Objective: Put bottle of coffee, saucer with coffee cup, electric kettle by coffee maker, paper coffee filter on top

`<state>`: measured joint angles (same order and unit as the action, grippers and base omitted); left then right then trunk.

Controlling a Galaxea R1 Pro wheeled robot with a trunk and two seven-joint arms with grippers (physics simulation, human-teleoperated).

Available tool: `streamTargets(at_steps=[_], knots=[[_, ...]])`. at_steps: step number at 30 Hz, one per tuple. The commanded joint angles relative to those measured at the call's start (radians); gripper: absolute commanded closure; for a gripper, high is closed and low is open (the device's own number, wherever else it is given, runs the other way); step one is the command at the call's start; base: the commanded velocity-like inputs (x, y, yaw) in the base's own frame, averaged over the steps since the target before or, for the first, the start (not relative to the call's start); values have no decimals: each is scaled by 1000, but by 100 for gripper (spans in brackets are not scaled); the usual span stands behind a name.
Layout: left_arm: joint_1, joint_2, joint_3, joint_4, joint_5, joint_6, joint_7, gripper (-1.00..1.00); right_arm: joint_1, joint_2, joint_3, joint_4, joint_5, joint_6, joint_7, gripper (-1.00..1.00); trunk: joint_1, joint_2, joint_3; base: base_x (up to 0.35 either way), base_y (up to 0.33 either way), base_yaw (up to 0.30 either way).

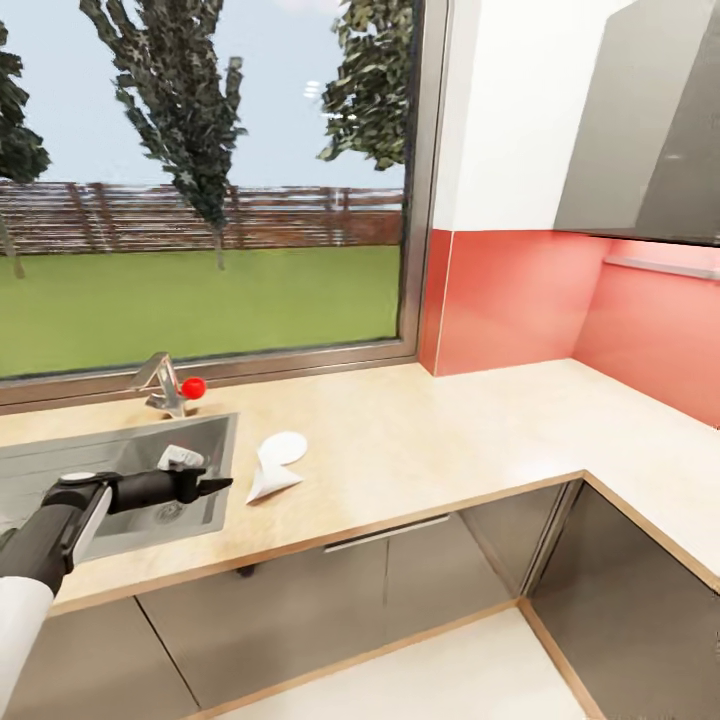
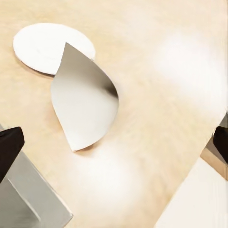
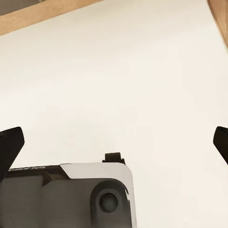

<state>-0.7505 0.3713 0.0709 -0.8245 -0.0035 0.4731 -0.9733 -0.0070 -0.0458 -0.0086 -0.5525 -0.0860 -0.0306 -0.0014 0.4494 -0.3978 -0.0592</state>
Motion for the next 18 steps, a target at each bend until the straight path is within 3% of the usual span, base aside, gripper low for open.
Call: streamTargets(at_steps=[1, 14, 18], knots=[[0, -3, 2, -1, 0, 9, -4, -100, -1, 0, 1, 0, -9, -3, 0, -100, 1, -2, -2, 0, 0, -203], [2, -10, 1, 1, -1, 9, -4, -100, -1, 0, 1, 0, -9, -4, 0, -100, 1, -2, -2, 0, 0, -249], [3, -11, 1, 1, -2, 9, -4, -100, -1, -2, 2, 0, -8, -6, 0, -100, 1, -2, -2, 0, 0, -86]])
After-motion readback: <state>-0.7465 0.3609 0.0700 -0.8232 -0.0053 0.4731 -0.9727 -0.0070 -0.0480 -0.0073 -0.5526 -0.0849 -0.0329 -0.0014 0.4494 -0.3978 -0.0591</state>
